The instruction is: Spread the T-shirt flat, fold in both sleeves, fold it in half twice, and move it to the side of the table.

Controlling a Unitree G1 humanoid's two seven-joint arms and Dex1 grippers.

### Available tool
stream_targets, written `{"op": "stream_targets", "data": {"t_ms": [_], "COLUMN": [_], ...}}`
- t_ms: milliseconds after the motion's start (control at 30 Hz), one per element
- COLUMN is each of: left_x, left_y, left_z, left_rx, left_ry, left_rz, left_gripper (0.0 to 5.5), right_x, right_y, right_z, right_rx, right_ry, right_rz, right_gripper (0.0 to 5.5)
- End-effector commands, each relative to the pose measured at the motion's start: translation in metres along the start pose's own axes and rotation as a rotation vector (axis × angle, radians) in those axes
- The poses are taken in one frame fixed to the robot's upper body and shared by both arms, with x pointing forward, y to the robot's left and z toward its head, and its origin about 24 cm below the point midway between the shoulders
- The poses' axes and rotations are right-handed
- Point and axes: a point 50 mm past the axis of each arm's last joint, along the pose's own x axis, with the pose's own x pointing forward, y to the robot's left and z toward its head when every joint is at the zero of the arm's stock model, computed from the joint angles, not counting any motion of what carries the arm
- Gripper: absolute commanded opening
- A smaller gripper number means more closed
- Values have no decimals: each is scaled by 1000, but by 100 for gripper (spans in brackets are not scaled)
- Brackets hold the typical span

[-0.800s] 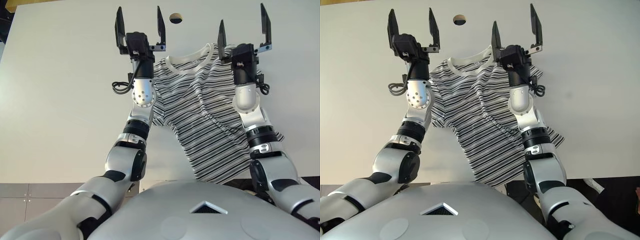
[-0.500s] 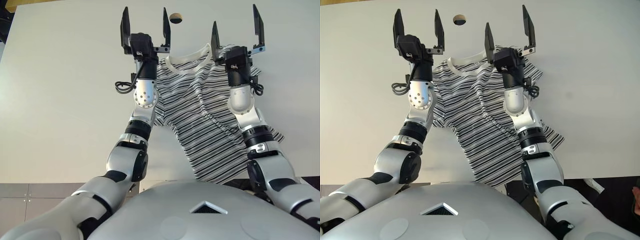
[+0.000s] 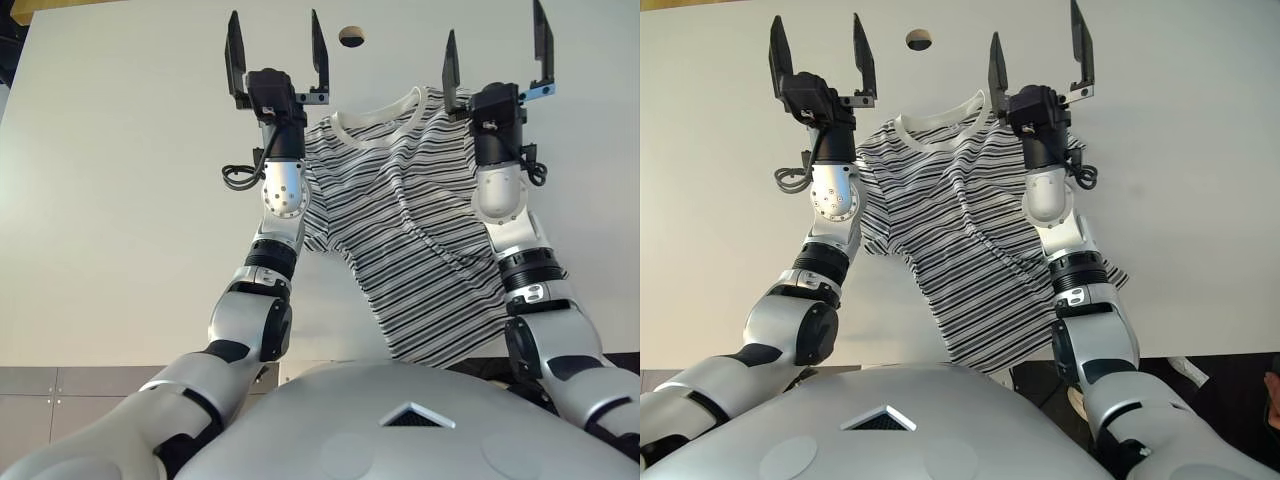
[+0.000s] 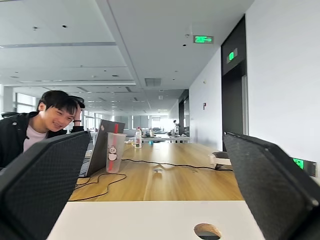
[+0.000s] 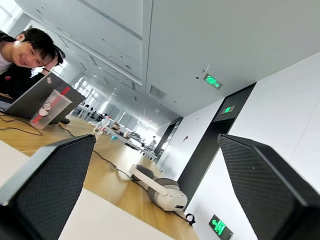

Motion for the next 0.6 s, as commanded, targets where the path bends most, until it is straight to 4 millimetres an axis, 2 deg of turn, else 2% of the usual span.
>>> {"op": "stream_targets", "data": {"t_ms": [33,133,267,367,433,467,600], "left_x": [7,8,7,7,6,6,7], "left_y": [-7,-5,-3,-3,0,3,10], "left_z": [4,3,4,4,5,6,9], "left_rx": [-9,-7,-2,3,16,26,43], "left_ry": [-17,-15,-19,-23,-33,-37,-58], "left_rz": [-20,-14,-5,-5,6,15,33], "left_gripper": [492,492,492,492,492,492,492], "right_x": [-1,1,7,20,25,22,-8], "right_y": [-1,-5,-31,-45,-41,-32,-13], "right_z": [0,-4,-13,-25,-34,-41,-74], "right_rx": [11,-65,-243,-390,-480,-530,-669], "right_ry": [11,30,50,102,142,169,317], "right_rz": [-5,29,55,116,244,370,819], "right_gripper": [454,454,454,454,454,454,454]}}
